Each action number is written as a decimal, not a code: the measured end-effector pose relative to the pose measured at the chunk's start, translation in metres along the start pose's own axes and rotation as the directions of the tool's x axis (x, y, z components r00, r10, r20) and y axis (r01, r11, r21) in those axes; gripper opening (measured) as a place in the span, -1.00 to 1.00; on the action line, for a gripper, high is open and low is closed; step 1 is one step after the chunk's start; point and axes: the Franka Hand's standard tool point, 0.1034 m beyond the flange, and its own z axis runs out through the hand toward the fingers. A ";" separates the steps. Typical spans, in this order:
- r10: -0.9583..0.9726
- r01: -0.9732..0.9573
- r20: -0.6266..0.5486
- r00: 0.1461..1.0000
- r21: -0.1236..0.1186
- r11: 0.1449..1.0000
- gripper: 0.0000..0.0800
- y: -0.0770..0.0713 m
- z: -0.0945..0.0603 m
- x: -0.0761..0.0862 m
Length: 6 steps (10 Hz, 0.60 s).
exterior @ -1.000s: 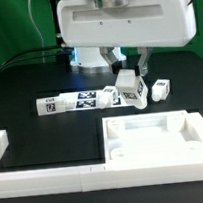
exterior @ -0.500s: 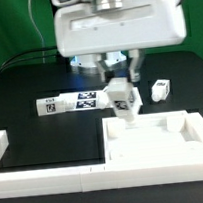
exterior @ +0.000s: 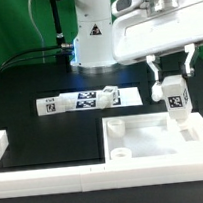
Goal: Assemble one leg
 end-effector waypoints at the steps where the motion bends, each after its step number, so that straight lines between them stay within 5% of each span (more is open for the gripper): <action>1: -0.056 0.056 0.009 0.998 -0.007 0.998 -0.29 0.001 0.000 0.002; 3: -0.234 0.234 0.020 0.972 -0.019 0.972 -0.29 -0.010 0.000 0.021; 4: -0.305 0.305 -0.004 0.952 -0.016 0.952 -0.29 -0.020 0.001 0.021; 6: -0.294 0.293 -0.001 0.956 -0.021 0.956 -0.29 -0.017 0.003 0.020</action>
Offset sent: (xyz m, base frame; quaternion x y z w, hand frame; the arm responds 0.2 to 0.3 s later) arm 0.0333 0.0086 0.0164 -0.0493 0.0989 -0.3083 0.9449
